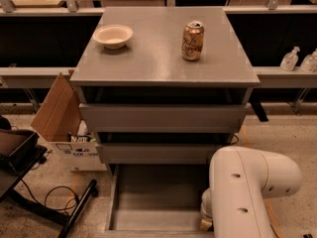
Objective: Open bottom drawer
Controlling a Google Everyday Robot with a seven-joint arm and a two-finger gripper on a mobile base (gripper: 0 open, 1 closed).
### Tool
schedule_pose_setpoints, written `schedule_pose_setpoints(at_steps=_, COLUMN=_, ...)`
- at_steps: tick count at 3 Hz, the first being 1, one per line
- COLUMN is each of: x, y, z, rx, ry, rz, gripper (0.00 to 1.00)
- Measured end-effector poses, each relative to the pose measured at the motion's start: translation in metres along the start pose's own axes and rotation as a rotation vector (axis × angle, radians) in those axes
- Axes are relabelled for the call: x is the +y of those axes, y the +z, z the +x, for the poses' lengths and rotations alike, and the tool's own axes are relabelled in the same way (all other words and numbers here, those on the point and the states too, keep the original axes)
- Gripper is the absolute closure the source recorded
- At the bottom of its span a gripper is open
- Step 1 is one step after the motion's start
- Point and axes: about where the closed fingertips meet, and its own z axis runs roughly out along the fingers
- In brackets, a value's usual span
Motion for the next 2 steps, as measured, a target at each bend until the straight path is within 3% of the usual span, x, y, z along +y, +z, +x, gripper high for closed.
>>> schedule_pose_setpoints(at_steps=1, x=0.0015, y=0.0012, z=0.0003, rx=0.001, ry=0.0, rz=-0.003, gripper=0.16)
schedule_pose_setpoints(at_steps=2, x=0.003, y=0.0024, z=0.0007, rx=0.001, ry=0.0, rz=-0.005, gripper=0.4)
